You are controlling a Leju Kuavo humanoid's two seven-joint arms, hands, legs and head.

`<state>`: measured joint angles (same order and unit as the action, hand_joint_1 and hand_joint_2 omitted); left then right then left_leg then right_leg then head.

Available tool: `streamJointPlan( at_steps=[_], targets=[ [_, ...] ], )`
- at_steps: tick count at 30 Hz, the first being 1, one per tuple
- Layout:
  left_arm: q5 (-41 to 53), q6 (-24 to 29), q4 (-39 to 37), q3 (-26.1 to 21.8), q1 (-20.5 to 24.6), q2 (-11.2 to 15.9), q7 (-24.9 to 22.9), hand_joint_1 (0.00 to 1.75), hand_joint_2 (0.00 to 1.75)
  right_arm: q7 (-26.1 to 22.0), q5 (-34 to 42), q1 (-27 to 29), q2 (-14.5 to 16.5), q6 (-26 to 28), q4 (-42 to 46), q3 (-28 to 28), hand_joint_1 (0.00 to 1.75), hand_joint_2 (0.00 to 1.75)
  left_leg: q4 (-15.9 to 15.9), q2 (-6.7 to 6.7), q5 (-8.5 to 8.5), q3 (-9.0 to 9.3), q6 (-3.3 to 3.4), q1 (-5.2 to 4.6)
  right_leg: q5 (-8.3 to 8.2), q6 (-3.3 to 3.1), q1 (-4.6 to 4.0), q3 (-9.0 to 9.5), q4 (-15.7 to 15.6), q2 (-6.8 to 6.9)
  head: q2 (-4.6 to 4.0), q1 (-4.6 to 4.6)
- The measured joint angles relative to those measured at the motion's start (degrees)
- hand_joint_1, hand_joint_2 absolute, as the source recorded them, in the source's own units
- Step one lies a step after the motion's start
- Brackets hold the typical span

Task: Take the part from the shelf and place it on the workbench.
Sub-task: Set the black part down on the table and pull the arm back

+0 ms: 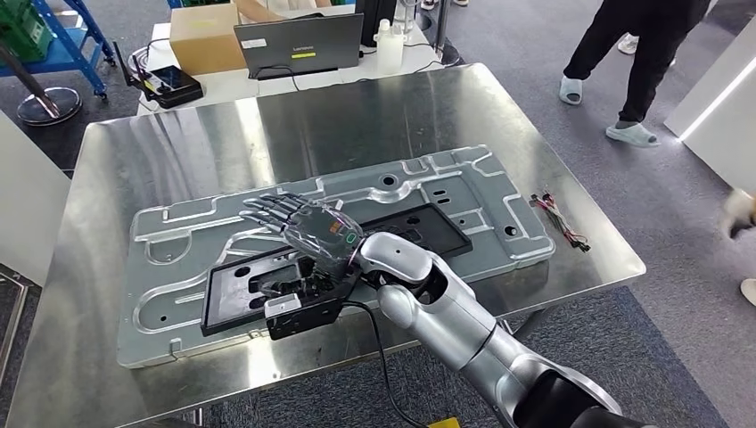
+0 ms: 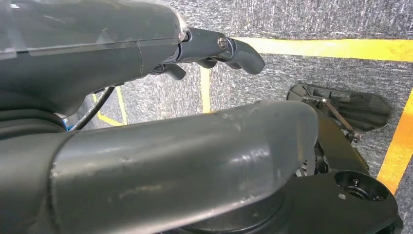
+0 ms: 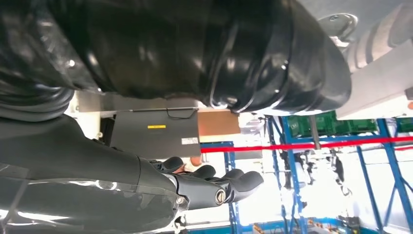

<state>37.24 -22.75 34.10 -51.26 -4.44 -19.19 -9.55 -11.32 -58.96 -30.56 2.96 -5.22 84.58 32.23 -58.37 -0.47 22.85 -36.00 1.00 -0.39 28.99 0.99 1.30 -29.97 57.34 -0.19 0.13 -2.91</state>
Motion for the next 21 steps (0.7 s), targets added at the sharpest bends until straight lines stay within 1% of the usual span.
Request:
streamJointPlan(
  at_steps=[8, 16, 21],
  targets=[
    [-2.4, 0.4, 0.8, 2.4, -1.0, 0.0, -0.5, 0.0, 0.0, -0.5, 0.5, 1.4, -0.7, 0.8, 6.4, 2.9, 0.0, 0.0, 0.0, 0.0, 0.01, 0.0, 0.0, 0.0, 0.0, 0.0, 0.01, 0.0, 0.0, 0.0, 0.0, 0.0],
    [-4.1, 0.5, 1.8, 5.3, -2.1, 0.0, -1.1, 0.0, 0.0, -0.6, 1.4, 1.8, -1.3, 1.9, 10.6, 3.7, 0.0, 0.0, -0.1, -0.01, 0.08, -0.02, 0.02, -0.09, -0.02, 0.04, 0.09, 0.01, -0.1, 0.0, 0.0, 0.0],
    [-4.3, 0.5, 2.2, 6.3, -2.6, 0.0, -1.3, 0.0, 0.0, -0.7, 1.5, 1.9, -1.4, 1.9, 12.2, 4.5, 0.0, 0.0, -0.3, -0.01, 0.31, -0.05, 0.35, -0.41, 0.05, 0.26, 0.3, 0.08, -0.1, 0.0, 0.0, 0.0]
  ],
)
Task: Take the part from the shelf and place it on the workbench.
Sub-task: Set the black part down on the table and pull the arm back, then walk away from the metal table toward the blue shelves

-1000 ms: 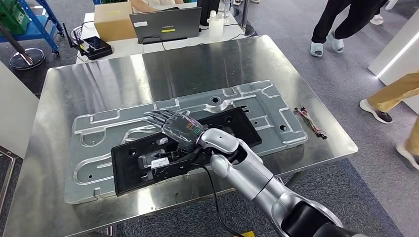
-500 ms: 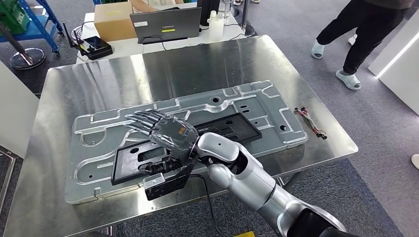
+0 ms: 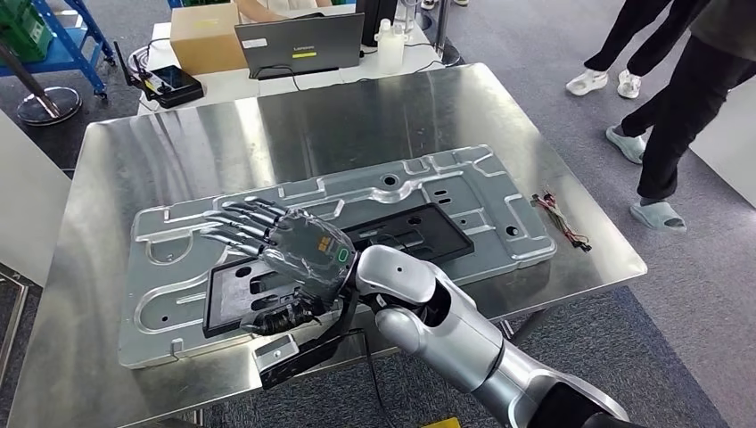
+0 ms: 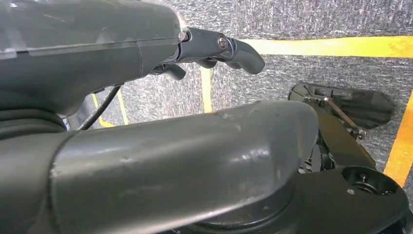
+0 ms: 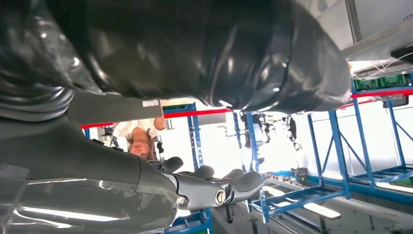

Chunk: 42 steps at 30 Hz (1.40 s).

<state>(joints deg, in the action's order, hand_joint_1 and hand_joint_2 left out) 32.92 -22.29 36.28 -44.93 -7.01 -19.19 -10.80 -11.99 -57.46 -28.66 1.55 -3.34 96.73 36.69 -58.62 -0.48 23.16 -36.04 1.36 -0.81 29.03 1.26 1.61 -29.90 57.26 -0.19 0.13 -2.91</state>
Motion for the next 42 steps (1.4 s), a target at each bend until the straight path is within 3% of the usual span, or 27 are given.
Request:
streamJointPlan(
  at_steps=[5, 7, 10, 11, 12, 13, 16, 17, 19, 21, 23, 25, 26, 27, 28, 29, 31, 33, 36, 37, 39, 41, 42],
  targets=[
    [0.0, 0.0, 0.1, 0.4, -0.1, 0.0, -0.1, 0.0, 0.0, 0.0, 0.0, 0.0, 0.0, 0.0, 0.6, 0.4, 0.0, 0.0, 0.1, 0.05, -0.11, 0.06, 0.83, -0.13, 0.07, 0.86, 0.25, 0.28, -0.1, 0.0, 0.0, 0.0],
    [0.0, 0.0, 0.2, 0.6, -0.2, 0.0, -0.2, 0.0, 0.0, 0.0, 0.0, 0.0, -0.1, 0.1, 0.8, 0.5, 0.0, 0.0, 0.7, 0.18, -0.6, 0.27, 1.4, 0.18, 1.78, 1.0, 0.23, -0.2, 1.6, 0.03, 0.0, -0.01],
    [0.0, 0.0, 0.3, 1.1, -0.3, 0.0, -0.3, 0.0, 0.0, 0.0, 0.1, 0.1, -0.4, 0.2, 1.0, 0.5, 0.0, 0.0, 1.0, 0.29, -1.01, 0.0, 1.89, 0.18, 7.8, 0.79, -0.03, -4.35, 11.6, 0.06, 0.0, -0.01],
    [0.0, 0.0, 0.3, 1.2, -0.3, 0.0, -0.3, 0.0, 0.0, 0.0, 0.1, 0.2, -0.6, 0.2, 1.0, 0.6, 0.0, 0.0, 1.0, 0.3, -1.12, -0.22, 1.94, 0.1, 8.91, 0.74, -0.15, -5.65, 14.7, 0.06, 0.0, -0.02],
    [0.0, 0.0, 0.3, 1.2, -0.3, 0.0, -0.3, 0.0, 0.0, 0.0, 0.1, 0.3, -0.7, 0.2, 1.0, 0.7, 0.0, 0.0, 0.9, 0.3, -1.26, -0.47, 1.94, 0.01, 8.86, 0.63, -0.24, -6.12, 15.9, 0.06, 0.0, -0.02],
    [0.0, 0.0, 0.3, 1.3, -0.4, 0.0, -0.3, 0.0, 0.0, 0.0, 0.1, 0.3, -0.8, 0.2, 1.0, 0.7, 0.0, 0.0, 0.8, 0.29, -1.42, -0.73, 1.9, -0.07, 7.67, 0.43, -0.33, -5.47, 14.9, 0.06, 0.0, -0.01],
    [0.0, 0.0, 0.3, 1.5, -0.5, -0.1, -0.3, 0.0, 0.0, 0.0, 0.2, 0.3, -0.9, 0.2, 1.2, 0.8, 0.0, 0.0, 0.3, 0.21, -1.91, -1.42, 1.45, -0.21, 2.73, -0.68, -0.88, 0.21, 4.1, 0.11, 0.0, -0.01],
    [0.0, 0.0, 0.3, 1.5, -0.5, -0.1, -0.3, 0.0, 0.0, 0.0, 0.2, 0.2, -0.9, 0.3, 1.3, 0.8, 0.0, 0.0, 0.2, 0.19, -2.12, -1.52, 1.15, -0.19, 1.85, -0.98, -1.14, 1.29, 1.8, 0.14, 0.0, -0.01],
    [0.0, -0.1, 0.4, 1.5, -0.6, -0.2, -0.3, 0.0, 0.0, 0.0, 0.2, 0.1, -0.9, 0.3, 1.4, 0.9, 0.0, 0.0, 0.2, 0.18, -2.74, -1.64, 0.36, -0.07, 1.04, -1.44, -1.56, 1.42, 0.8, 0.16, 0.0, -0.01],
    [0.0, -0.1, 0.4, 1.5, -0.7, -0.1, -0.3, 0.0, 0.0, 0.0, 0.2, 0.0, -1.0, 0.3, 1.5, 0.9, 0.0, 0.0, 0.2, 0.13, -2.75, -2.05, -0.46, -0.05, 0.21, -2.07, -1.26, 0.9, 0.2, 0.24, 0.0, -0.01],
    [0.0, -0.1, 0.5, 1.5, -0.8, 0.0, -0.3, 0.0, 0.0, 0.0, 0.2, 0.0, -1.0, 0.3, 1.5, 1.0, 0.0, 0.0, -2.6, 0.11, 0.77, -3.32, -1.41, 0.14, -1.1, -2.74, -0.78, -0.13, -0.2, 0.4, 0.0, -0.01],
    [0.0, -0.1, 0.5, 1.5, -0.8, 0.0, -0.4, 0.0, 0.0, 0.0, 0.2, 0.0, -1.0, 0.3, 1.5, 1.1, 0.0, 0.0, -9.7, 0.15, 6.58, -5.3, -2.42, 0.75, -2.22, -3.02, -0.73, -1.53, -0.2, 0.48, 0.0, 0.0],
    [0.0, -0.1, 0.5, 1.5, -0.8, 0.0, -0.4, 0.0, 0.0, 0.0, 0.2, 0.1, -1.0, 0.3, 1.5, 1.2, 0.0, 0.0, -13.2, 0.16, 8.35, -5.94, -2.84, 1.06, -2.74, -2.94, -0.7, -2.25, -0.2, 0.5, 0.0, 0.0],
    [0.0, -0.1, 0.5, 1.5, -0.8, 0.0, -0.4, 0.0, 0.0, 0.0, 0.2, 0.1, -1.0, 0.3, 1.5, 1.3, 0.0, 0.0, -15.6, 0.17, 8.91, -5.89, -3.2, 1.35, -3.26, -2.8, -0.65, -3.0, -0.1, 0.55, 0.0, 0.0],
    [-0.1, -0.1, 0.5, 1.5, -0.8, 0.0, -0.4, 0.0, 0.0, 0.0, 0.2, 0.2, -1.0, 0.4, 1.5, 1.3, 0.0, 0.0, -15.8, 0.17, 8.23, -4.85, -3.5, 1.62, -3.7, -2.6, -0.54, -3.69, 0.1, 0.58, 0.0, 0.0],
    [-0.1, -0.2, 0.5, 1.6, -0.8, 0.0, -0.4, 0.0, 0.0, 0.0, 0.2, 0.2, -1.1, 0.4, 1.5, 1.3, 0.0, 0.0, -13.9, 0.18, 6.84, -2.68, -3.73, 1.85, -4.07, -2.36, -0.4, -4.33, 0.3, 0.61, 0.0, 0.0],
    [-0.2, -0.2, 0.6, 1.7, -0.8, 0.0, -0.4, 0.0, 0.0, 0.0, 0.2, 0.2, -1.1, 0.4, 1.6, 1.4, 0.0, 0.0, -5.7, 0.14, 5.21, 3.71, -3.97, 2.08, -4.65, -1.73, -0.17, -5.35, 0.8, 0.61, 0.0, 0.0],
    [-0.4, -0.2, 0.7, 2.1, -0.8, 0.0, -0.4, 0.0, 0.0, 0.0, 0.2, 0.2, -1.1, 0.4, 1.7, 1.4, 0.0, 0.0, 0.3, -0.03, 5.65, 7.62, -3.33, 1.84, -5.24, -0.91, -0.15, -5.81, 1.1, 0.59, 0.0, -0.01],
    [-0.5, -0.2, 0.8, 2.5, -0.9, -0.1, -0.5, 0.0, 0.0, 0.0, 0.3, 0.2, -1.2, 0.5, 1.7, 1.4, 0.0, 0.0, 1.3, 0.03, 5.24, 7.28, -1.53, 1.53, -5.9, 0.37, -0.09, -6.12, 1.1, 0.52, 0.0, -0.02],
    [-0.6, -0.2, 0.8, 2.5, -0.9, -0.1, -0.5, 0.0, 0.0, 0.0, 0.3, 0.2, -1.3, 0.6, 1.7, 1.5, 0.0, 0.0, 1.4, 0.18, 4.69, 6.88, -0.8, 1.54, -4.9, 0.61, -0.03, -6.59, 1.8, 0.48, 0.0, -0.02],
    [-0.6, -0.2, 0.9, 2.6, -0.9, -0.1, -0.5, 0.0, 0.0, 0.0, 0.4, 0.2, -1.5, 0.6, 1.7, 1.5, 0.0, 0.0, 1.6, 0.47, 3.41, 5.66, 0.36, 1.49, -0.05, 0.75, 0.04, -8.49, 6.5, 0.4, 0.0, -0.02],
    [-0.6, -0.2, 0.9, 2.7, -0.9, -0.2, -0.5, 0.0, 0.0, 0.0, 0.4, 0.3, -1.7, 0.6, 1.7, 1.6, 0.0, 0.0, 1.5, 0.53, 2.21, 4.0, 0.82, 1.13, 4.73, 0.75, -0.12, -10.65, 13.9, 0.4, 0.0, -0.02],
    [-0.6, -0.2, 0.9, 2.7, -0.9, -0.2, -0.5, 0.0, 0.0, 0.0, 0.4, 0.3, -1.8, 0.6, 1.7, 1.6, 0.0, 0.0, 1.4, 0.55, 1.65, 3.18, 0.9, 0.92, 5.36, 0.7, -0.24, -11.01, 16.6, 0.4, 0.0, -0.02]
  ],
)
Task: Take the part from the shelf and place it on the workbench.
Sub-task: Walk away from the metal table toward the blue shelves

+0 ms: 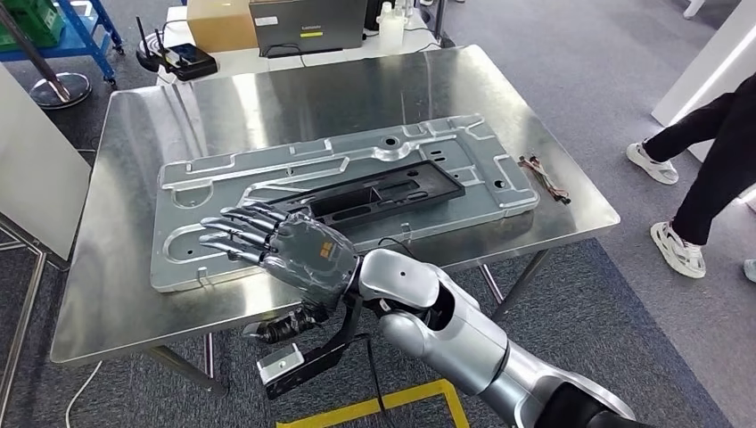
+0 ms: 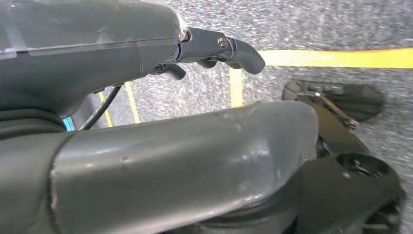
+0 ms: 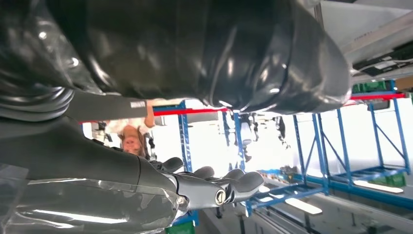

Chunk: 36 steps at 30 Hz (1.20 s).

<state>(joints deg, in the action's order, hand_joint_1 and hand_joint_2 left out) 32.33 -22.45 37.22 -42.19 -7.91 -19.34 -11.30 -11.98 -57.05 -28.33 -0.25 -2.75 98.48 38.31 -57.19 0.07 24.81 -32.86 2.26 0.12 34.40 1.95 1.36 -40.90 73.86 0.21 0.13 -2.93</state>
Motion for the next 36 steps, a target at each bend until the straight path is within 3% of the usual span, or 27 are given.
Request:
streamJointPlan(
  at_steps=[1, 2, 3, 5, 7, 9, 10, 12, 14, 15, 16, 17, 18, 19, 21, 22, 24, 25, 26, 27, 29, 30, 31, 32, 33, 34, 36],
  targets=[
    [0.0, 0.0, 0.0, 0.0, 0.0, 0.0, 0.0, 0.0, 0.0, 0.0, 0.0, 0.1, -0.1, 0.0, 0.0, 0.0, 0.0, 0.0, -0.1, 0.0, -0.52, -0.79, 0.04, -0.22, -0.63, -0.16, -0.12, 0.5, 0.9, 0.0, 0.0, 0.0],
    [0.0, 0.0, 0.0, 0.1, 0.0, 0.0, 0.0, 0.0, 0.0, 0.0, 0.0, 0.1, -0.1, 0.0, 0.0, 0.0, 0.0, 0.0, -0.2, -0.01, -1.01, -1.57, 0.05, -0.42, -2.16, -0.48, -0.3, 2.12, -0.3, 0.0, 0.0, 0.0],
    [0.0, 0.0, 0.0, 0.1, 0.0, 0.0, 0.0, 0.0, 0.0, 0.0, 0.0, 0.1, -0.1, 0.0, 0.0, 0.1, 0.0, 0.0, -0.4, -0.03, -1.47, -2.24, 0.03, -0.6, -3.75, -0.97, -0.55, 4.73, -3.4, -0.02, 0.0, 0.0],
    [-0.1, 0.0, 0.0, 0.2, -0.1, -0.1, 0.0, 0.0, 0.0, 0.0, 0.0, 0.0, -0.1, 0.0, 0.1, 0.1, 0.0, 0.0, -0.7, -0.08, -2.25, -3.25, -0.23, -0.92, -4.55, -2.04, -1.16, 10.63, -11.7, 0.03, 0.0, 0.02],
    [-0.1, 0.0, 0.0, 0.3, -0.1, -0.2, 0.0, 0.0, 0.0, 0.0, 0.1, -0.1, -0.2, 0.1, 0.2, 0.2, 0.0, 0.0, -0.8, -0.07, -3.07, -3.57, -0.75, -0.94, -3.95, -2.65, -1.59, 13.23, -16.3, 0.07, 0.0, 0.03],
    [-0.3, 0.0, 0.1, 0.3, -0.3, -0.1, -0.2, 0.0, 0.0, 0.0, 0.1, -0.1, -0.2, 0.1, 0.2, 0.2, 0.0, 0.0, -0.8, -0.06, -3.68, -3.74, -1.38, -0.79, -4.85, -3.05, -1.51, 12.89, -17.0, 0.17, 0.0, 0.01],
    [-0.5, 0.1, 0.1, 0.3, -0.3, -0.1, -0.3, 0.0, 0.0, 0.0, 0.1, -0.1, -0.3, 0.2, 0.2, 0.2, 0.0, 0.0, -1.3, -0.11, -2.92, -4.11, -1.74, -0.74, -5.43, -3.37, -1.33, 12.52, -17.2, 0.28, 0.0, 0.02],
    [-0.8, 0.1, 0.2, 0.5, -0.5, 0.0, -0.6, 0.0, 0.0, 0.0, 0.2, 0.0, -0.3, 0.2, 0.1, 0.3, 0.0, 0.0, -5.2, -0.2, 1.63, -5.53, -2.5, -0.45, -6.88, -4.0, -0.98, 11.28, -17.5, 0.5, 0.0, 0.02],
    [-1.1, 0.2, 0.4, 0.7, -0.6, 0.0, -0.8, 0.0, 0.0, 0.0, 0.2, 0.3, -0.4, 0.2, 0.1, 0.3, 0.0, 0.0, -12.5, -0.21, 7.04, -7.34, -3.28, 0.09, -8.23, -4.16, -0.97, 9.49, -17.4, 0.54, 0.0, 0.02],
    [-1.3, 0.2, 0.5, 0.9, -0.7, 0.0, -0.9, 0.0, 0.0, 0.0, 0.2, 0.5, -0.4, 0.2, 0.1, 0.3, 0.0, 0.0, -15.6, -0.19, 8.06, -7.68, -3.64, 0.37, -8.88, -4.03, -0.93, 8.5, -17.2, 0.57, 0.0, 0.03],
    [-1.4, 0.2, 0.6, 1.1, -0.7, 0.0, -1.0, 0.0, 0.0, 0.0, 0.2, 0.8, -0.5, 0.2, 0.0, 0.3, 0.0, 0.0, -17.3, -0.19, 7.7, -7.35, -3.96, 0.62, -9.46, -3.83, -0.84, 7.5, -17.0, 0.61, 0.0, 0.03],
    [-1.5, 0.2, 0.7, 1.2, -0.7, 0.0, -1.0, 0.0, 0.0, 0.0, 0.2, 1.0, -0.5, 0.2, 0.0, 0.3, 0.0, 0.0, -16.9, -0.18, 6.22, -6.02, -4.27, 0.87, -9.97, -3.58, -0.69, 6.48, -16.6, 0.65, 0.0, 0.03],
    [-1.6, 0.2, 0.8, 1.4, -0.7, 0.0, -1.1, 0.0, 0.0, 0.0, 0.2, 1.3, -0.6, 0.2, 0.0, 0.3, 0.0, 0.0, -14.7, -0.17, 4.52, -3.74, -4.54, 1.13, -10.42, -3.26, -0.51, 5.49, -16.2, 0.67, 0.0, 0.03],
    [-1.8, 0.2, 0.9, 1.5, -0.7, 0.0, -1.2, 0.0, 0.0, 0.0, 0.2, 1.5, -0.7, 0.2, -0.1, 0.3, 0.0, 0.0, -10.9, -0.17, 3.94, -0.75, -4.77, 1.34, -10.82, -2.89, -0.35, 4.58, -15.7, 0.67, 0.0, 0.03],
    [-2.1, 0.2, 1.2, 1.8, -0.7, 0.0, -1.3, 0.0, 0.0, 0.0, 0.2, 1.9, -0.8, 0.3, -0.1, 0.3, 0.0, 0.0, -3.3, -0.31, 4.83, 4.41, -4.43, 1.22, -11.58, -2.07, -0.22, 3.38, -14.8, 0.64, 0.0, 0.03],
    [-2.3, 0.2, 1.3, 1.9, -0.8, 0.0, -1.4, 0.0, 0.0, 0.0, 0.3, 2.2, -0.9, 0.3, -0.1, 0.3, 0.0, 0.0, -1.3, -0.4, 5.66, 5.56, -3.99, 1.0, -12.02, -1.64, -0.24, 3.14, -14.7, 0.64, 0.0, 0.03],
    [-2.5, 0.3, 1.5, 2.1, -0.9, 0.0, -1.5, 0.0, 0.0, 0.0, 0.4, 3.0, -1.2, 0.4, -0.3, 0.2, 0.0, 0.0, -0.7, -0.46, 5.23, 5.28, -2.71, 0.7, -13.03, -0.76, -0.17, 3.06, -15.0, 0.64, 0.0, 0.02],
    [-2.6, 0.3, 1.5, 2.1, -0.9, 0.0, -1.6, 0.0, 0.0, 0.0, 0.5, 3.5, -1.4, 0.5, -0.5, 0.1, 0.0, 0.0, -0.5, -0.33, 4.65, 4.86, -2.06, 0.69, -12.76, -0.41, -0.07, 2.84, -14.9, 0.57, 0.0, 0.01],
    [-2.8, 0.3, 1.6, 2.2, -1.0, 0.0, -1.7, 0.0, 0.0, 0.0, 0.5, 4.0, -1.7, 0.6, -0.8, 0.1, 0.0, 0.0, -0.3, -0.19, 3.93, 4.27, -1.35, 0.73, -11.41, -0.16, 0.04, 2.42, -14.1, 0.5, 0.0, 0.01],
    [-2.9, 0.4, 1.7, 2.3, -1.0, 0.0, -1.8, 0.0, 0.0, 0.0, 0.6, 4.7, -2.1, 0.7, -1.0, -0.1, 0.0, 0.0, -0.2, -0.05, 3.11, 3.56, -0.75, 0.77, -8.85, -0.02, 0.08, 1.75, -12.2, 0.42, 0.0, 0.0],
    [-3.5, 0.5, 1.9, 2.5, -1.1, -0.1, -1.9, 0.0, 0.0, 0.1, 0.6, 6.1, -2.7, 0.8, -1.7, -0.4, 0.0, 0.0, -0.2, 0.08, 1.57, 1.71, -0.1, 0.58, -2.52, 0.12, 0.0, 0.1, -5.5, 0.34, 0.0, 0.0],
    [-3.9, 0.7, 1.9, 2.5, -1.1, -0.1, -2.0, 0.0, 0.0, 0.1, 0.6, 7.0, -3.0, 0.9, -2.2, -0.6, 0.0, 0.0, -0.3, 0.09, 0.82, 0.72, -0.02, 0.43, -0.76, 0.17, -0.05, -0.43, -2.0, 0.32, 0.0, 0.0],
    [-4.3, 0.8, 2.0, 2.6, -1.2, -0.1, -2.1, 0.0, 0.0, 0.1, 0.6, 7.9, -3.2, 0.9, -2.7, -0.9, 0.0, 0.0, -0.4, 0.09, 0.09, -0.32, 0.03, 0.24, -0.62, 0.15, -0.09, -0.38, 0.4, 0.31, 0.0, 0.01],
    [-4.8, 1.0, 2.1, 2.8, -1.3, -0.1, -2.3, 0.0, 0.0, 0.1, 0.6, 8.9, -3.4, 1.0, -3.4, -1.2, 0.0, 0.0, -0.4, 0.09, -0.6, -1.3, 0.03, 0.06, -1.81, 0.0, -0.14, 0.5, 1.2, 0.28, 0.0, 0.01],
    [-5.3, 1.1, 2.2, 2.9, -1.3, -0.1, -2.5, 0.0, 0.0, 0.2, 0.7, 9.9, -3.6, 1.0, -4.1, -1.6, 0.0, 0.0, -0.5, 0.08, -1.22, -2.19, 0.01, -0.14, -3.57, -0.32, -0.27, 2.37, 0.0, 0.26, 0.0, 0.01],
    [-5.8, 1.3, 2.4, 3.0, -1.4, -0.1, -2.7, 0.0, 0.0, 0.2, 0.8, 10.8, -3.7, 1.0, -4.9, -2.1, 0.0, 0.0, -0.6, 0.07, -1.83, -2.95, -0.05, -0.29, -4.91, -0.85, -0.48, 5.24, -3.1, 0.23, 0.0, 0.01],
    [-6.5, 1.4, 2.8, 3.3, -1.6, -0.2, -3.2, 0.0, 0.0, 0.4, 1.2, 12.4, -3.9, 0.9, -6.5, -3.2, 0.0, 0.0, -0.9, 0.04, -2.85, -3.95, -0.39, -0.62, -4.46, -2.0, -1.04, 11.8, -11.9, 0.24, 0.0, 0.02]
  ],
)
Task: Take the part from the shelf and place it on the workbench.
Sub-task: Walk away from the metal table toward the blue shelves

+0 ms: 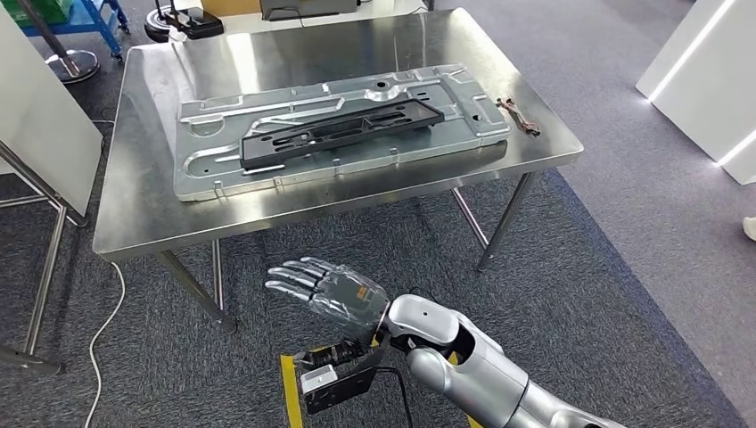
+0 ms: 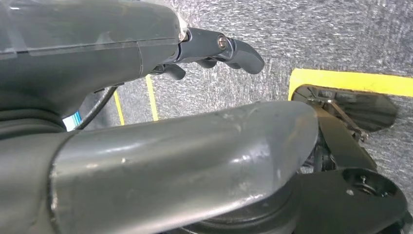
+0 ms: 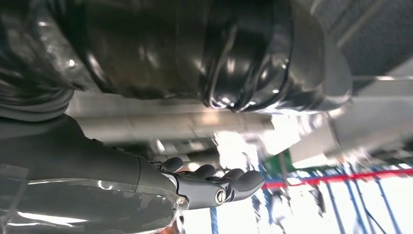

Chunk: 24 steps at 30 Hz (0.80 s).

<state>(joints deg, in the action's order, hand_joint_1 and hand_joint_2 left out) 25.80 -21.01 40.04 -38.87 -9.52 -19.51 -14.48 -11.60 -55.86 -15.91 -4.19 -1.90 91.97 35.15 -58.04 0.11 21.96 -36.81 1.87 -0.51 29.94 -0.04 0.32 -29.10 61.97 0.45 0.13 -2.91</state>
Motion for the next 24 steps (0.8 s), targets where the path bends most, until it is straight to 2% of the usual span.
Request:
streamJointPlan(
  at_steps=[1, 2, 4, 5, 6, 8, 9, 10, 11, 12, 13, 14, 15, 16, 17, 19, 20, 21, 22, 23, 24],
  targets=[
    [-0.3, 0.0, 0.2, 0.1, -0.1, 0.0, -0.3, 0.0, 0.0, 0.2, 0.2, 0.7, 0.0, -0.2, -0.9, -0.7, 0.0, 0.0, 0.0, 0.03, -0.53, -0.21, -0.26, -0.01, 0.86, -0.39, -0.26, 2.15, -3.4, 0.01, 0.0, 0.01],
    [-0.6, 0.0, 0.5, 0.3, -0.2, 0.0, -0.5, 0.0, 0.0, 0.6, 0.4, 1.5, -0.1, -0.5, -1.8, -1.5, 0.0, 0.0, 0.1, 0.06, -1.08, -0.33, -0.58, 0.04, 1.46, -0.62, -0.46, 3.18, -5.3, 0.03, 0.0, 0.01],
    [-1.2, 0.1, 1.0, 0.4, -0.5, 0.0, -1.2, 0.0, 0.0, 1.7, 0.3, 3.7, 0.2, -1.5, -4.0, -3.2, 0.0, 0.0, 0.3, 0.02, -1.71, -0.49, -1.27, 0.24, 0.57, -0.99, -0.44, 2.92, -6.2, 0.23, 0.0, 0.01],
    [-1.5, 0.1, 1.3, 0.5, -0.7, 0.1, -1.5, 0.0, 0.0, 2.4, 0.1, 4.8, 0.4, -2.0, -5.2, -4.1, 0.0, 0.0, -0.3, -0.05, -0.71, -0.8, -1.58, 0.31, -0.14, -1.36, -0.3, 2.5, -6.5, 0.38, 0.0, 0.01],
    [-1.7, 0.1, 1.6, 0.5, -1.0, 0.1, -1.9, 0.0, 0.0, 3.0, -0.2, 5.9, 0.8, -2.3, -6.3, -5.0, 0.0, 0.0, -1.9, -0.12, 1.48, -1.34, -1.9, 0.38, -0.94, -1.67, -0.12, 1.87, -6.7, 0.52, 0.0, 0.01],
    [-2.2, 0.2, 2.3, 0.8, -1.4, 0.1, -2.5, 0.0, 0.0, 4.1, -0.5, 7.8, 1.5, -2.9, -8.6, -6.5, 0.0, 0.0, -8.2, -0.13, 7.68, -2.93, -2.54, 0.73, -2.37, -2.05, -0.01, 0.11, -6.6, 0.63, 0.0, 0.01],
    [-2.4, 0.4, 2.6, 0.9, -1.6, 0.1, -2.8, 0.0, 0.0, 4.6, -0.6, 8.7, 1.7, -3.0, -9.7, -7.1, 0.0, 0.0, -12.0, -0.12, 9.79, -3.53, -2.89, 0.9, -3.09, -1.98, -0.01, -0.95, -6.4, 0.68, 0.0, 0.01],
    [-2.6, 0.5, 2.9, 1.0, -1.7, 0.1, -3.1, 0.0, 0.0, 5.1, -0.7, 9.5, 1.9, -3.1, -10.8, -7.7, 0.0, 0.0, -14.8, -0.11, 10.4, -3.63, -3.2, 1.06, -3.77, -1.85, 0.01, -2.04, -6.1, 0.73, 0.0, 0.01],
    [-2.8, 0.6, 3.2, 1.1, -1.8, 0.1, -3.3, 0.0, 0.0, 5.7, -0.7, 10.3, 2.0, -3.2, -12.2, -8.5, 0.0, 0.0, -16.2, -0.1, 9.5, -2.95, -3.44, 1.21, -4.41, -1.68, 0.05, -3.2, -5.8, 0.8, 0.0, 0.01],
    [-3.0, 0.8, 3.6, 1.3, -1.9, 0.1, -3.5, 0.0, 0.0, 6.2, -0.8, 11.0, 2.2, -3.3, -13.6, -9.2, 0.0, 0.0, -15.7, -0.1, 7.72, -1.37, -3.57, 1.35, -4.96, -1.46, 0.12, -4.34, -5.3, 0.86, 0.0, 0.01],
    [-3.1, 0.9, 3.9, 1.4, -1.9, 0.1, -3.7, 0.0, 0.0, 6.8, -0.8, 11.6, 2.3, -3.3, -15.1, -10.2, 0.0, 0.0, -13.3, -0.09, 6.1, 1.18, -3.61, 1.47, -5.43, -1.2, 0.2, -5.45, -4.8, 0.89, 0.0, 0.02],
    [-3.1, 1.0, 4.2, 1.6, -1.9, 0.1, -3.8, 0.0, 0.0, 7.3, -0.8, 12.1, 2.5, -3.3, -16.6, -11.2, 0.0, 0.0, -9.3, -0.12, 5.95, 4.43, -3.56, 1.51, -5.87, -0.88, 0.23, -6.5, -4.2, 0.89, 0.0, 0.02],
    [-3.1, 1.0, 4.4, 1.8, -1.9, 0.1, -3.9, 0.0, 0.0, 7.6, -0.8, 12.4, 2.7, -3.2, -18.1, -12.2, 0.0, 0.0, -5.1, -0.2, 6.74, 7.34, -3.32, 1.41, -6.27, -0.54, 0.25, -7.28, -3.6, 0.85, 0.0, 0.02],
    [-3.0, 1.1, 4.6, 1.9, -1.9, 0.1, -3.9, 0.0, 0.0, 7.8, -0.7, 12.7, 2.9, -3.0, -19.7, -13.3, 0.0, 0.0, -1.8, -0.26, 7.92, 9.4, -2.99, 1.27, -6.68, -0.15, 0.26, -7.76, -3.3, 0.83, 0.0, 0.02],
    [-2.9, 1.1, 4.7, 2.0, -1.9, 0.1, -3.9, 0.0, 0.0, 8.0, -0.6, 12.9, 3.0, -2.9, -21.3, -14.2, 0.0, 0.0, 0.3, -0.31, 9.0, 10.38, -2.55, 1.07, -7.14, 0.29, 0.26, -7.98, -3.2, 0.81, 0.0, 0.01],
    [-2.3, 1.1, 4.8, 2.1, -1.9, 0.0, -3.9, 0.0, 0.0, 8.4, -0.5, 13.3, 3.4, -2.8, -25.0, -16.1, 0.0, 0.0, 1.0, -0.21, 8.4, 9.99, -1.44, 0.89, -7.9, 1.15, 0.47, -8.05, -3.4, 0.76, 0.0, 0.01],
    [-1.9, 1.1, 4.8, 2.1, -1.8, 0.0, -3.8, 0.0, 0.0, 8.6, -0.5, 13.4, 3.5, -2.7, -27.0, -17.1, 0.0, 0.0, 1.2, -0.06, 7.66, 9.52, -0.87, 0.91, -7.14, 1.52, 0.6, -8.33, -3.1, 0.6, 0.0, 0.0],
    [-1.4, 1.1, 4.8, 2.0, -1.7, -0.1, -3.6, 0.0, 0.0, 8.6, -0.6, 13.5, 3.7, -2.7, -29.2, -18.2, 0.0, 0.0, 1.4, 0.09, 6.8, 8.88, -0.34, 0.97, -5.19, 1.83, 0.72, -8.8, -1.9, 0.43, 0.0, 0.0],
    [-0.8, 1.2, 4.8, 2.0, -1.6, -0.1, -3.4, 0.0, 0.0, 8.6, -0.7, 13.4, 3.9, -2.7, -31.4, -19.3, 0.0, 0.0, 1.5, 0.24, 5.9, 8.05, 0.04, 1.05, -2.21, 2.07, 0.82, -9.47, 0.3, 0.26, 0.0, 0.0],
    [-0.1, 1.2, 4.8, 2.0, -1.5, -0.1, -3.2, 0.0, 0.0, 8.4, -1.0, 13.3, 4.1, -2.5, -33.9, -20.5, 0.0, 0.0, 1.5, 0.3, 5.11, 7.11, 0.28, 1.0, 1.17, 2.28, 0.84, -10.24, 3.4, 0.17, 0.0, 0.0],
    [0.6, 1.1, 4.8, 1.9, -1.4, -0.1, -2.9, 0.0, 0.0, 8.3, -1.2, 13.2, 4.3, -2.3, -36.4, -21.8, 0.0, 0.0, 1.5, 0.3, 4.33, 6.14, 0.39, 0.95, 3.75, 2.45, 0.86, -10.86, 7.0, 0.15, 0.0, 0.01]
  ],
)
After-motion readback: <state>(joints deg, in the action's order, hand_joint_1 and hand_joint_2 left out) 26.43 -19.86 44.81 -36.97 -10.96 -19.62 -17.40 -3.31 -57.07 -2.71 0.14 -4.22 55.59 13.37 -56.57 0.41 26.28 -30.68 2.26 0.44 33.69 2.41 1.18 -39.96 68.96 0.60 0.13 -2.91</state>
